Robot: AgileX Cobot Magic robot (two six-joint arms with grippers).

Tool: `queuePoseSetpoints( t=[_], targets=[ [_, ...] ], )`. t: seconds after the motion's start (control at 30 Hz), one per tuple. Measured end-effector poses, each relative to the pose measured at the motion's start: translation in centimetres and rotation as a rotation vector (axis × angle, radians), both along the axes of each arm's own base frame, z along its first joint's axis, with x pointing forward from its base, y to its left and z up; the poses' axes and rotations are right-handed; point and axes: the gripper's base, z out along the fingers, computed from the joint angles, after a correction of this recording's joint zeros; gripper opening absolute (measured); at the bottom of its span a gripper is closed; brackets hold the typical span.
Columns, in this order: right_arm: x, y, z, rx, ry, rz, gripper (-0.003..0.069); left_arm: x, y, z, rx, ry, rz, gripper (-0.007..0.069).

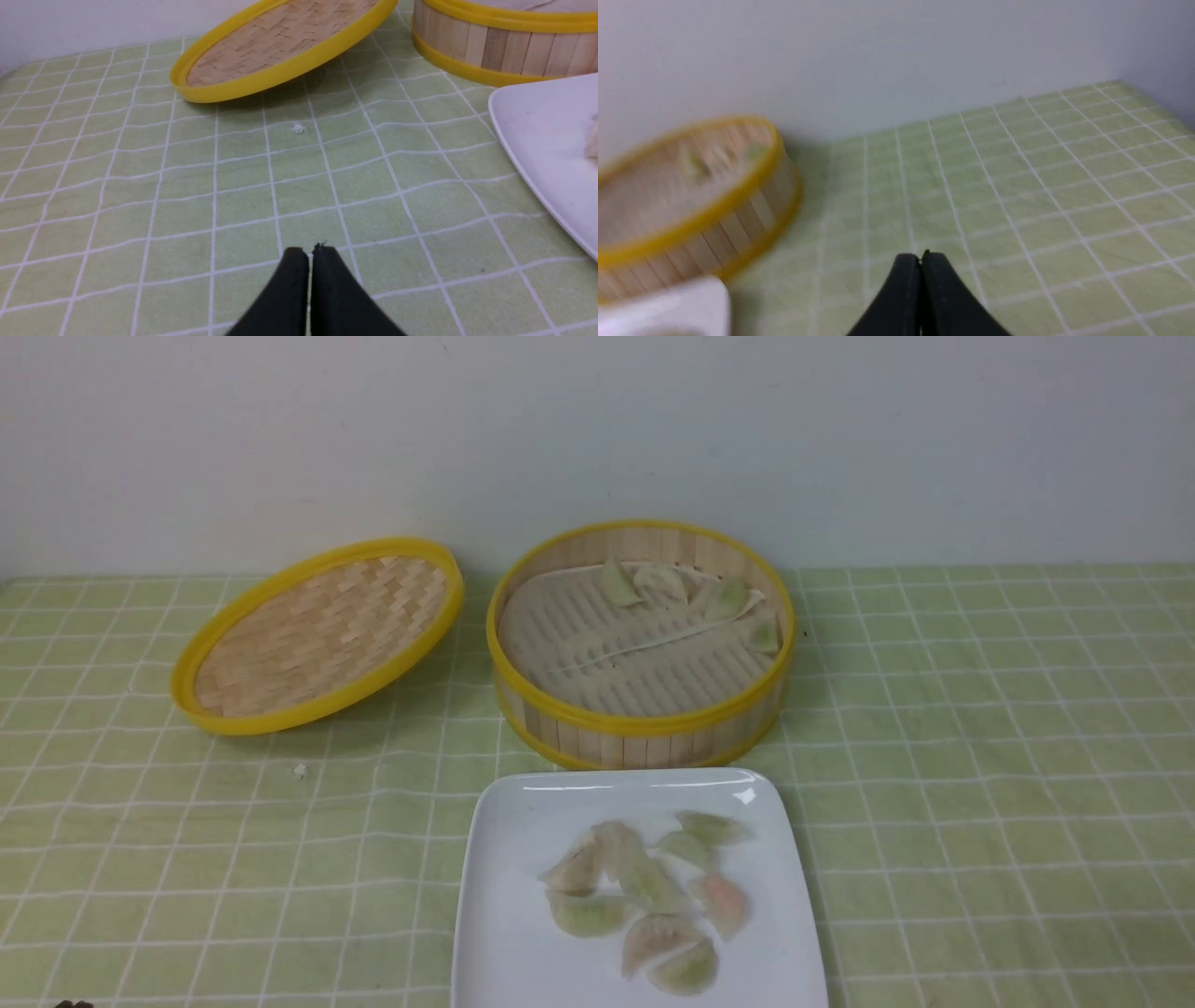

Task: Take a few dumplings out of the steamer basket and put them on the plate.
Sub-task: Use the right arm to grab a dumpling from inside the steamer

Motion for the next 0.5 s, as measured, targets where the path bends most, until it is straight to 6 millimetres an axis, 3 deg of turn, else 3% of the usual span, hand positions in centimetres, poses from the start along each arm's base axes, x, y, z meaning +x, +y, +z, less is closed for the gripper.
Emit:
queuePoseSetpoints(
  t=[0.07, 0.17, 0.43, 0.5],
  targets=[
    [-0.1, -0.4, 1.2, 0.263, -0.149, -0.041, -0.0010, 0.0, 0.0, 0.0, 0.000, 0.000, 0.000, -0.0006],
    [-0.2, -1.1, 2.0, 0.474, -0.259, -0.087, -0.0010, 0.0, 0.0, 0.0, 0.000, 0.000, 0.000, -0.0006],
    [-0.6, -2.1, 2.7, 0.642, -0.375, -0.158, -0.0010, 0.0, 0.0, 0.0, 0.000, 0.000, 0.000, -0.0006],
    [-0.7, -1.7, 3.9, 0.632, -0.372, -0.121, -0.0010, 0.0, 0.0, 0.0, 0.000, 0.000, 0.000, -0.0006]
  ],
)
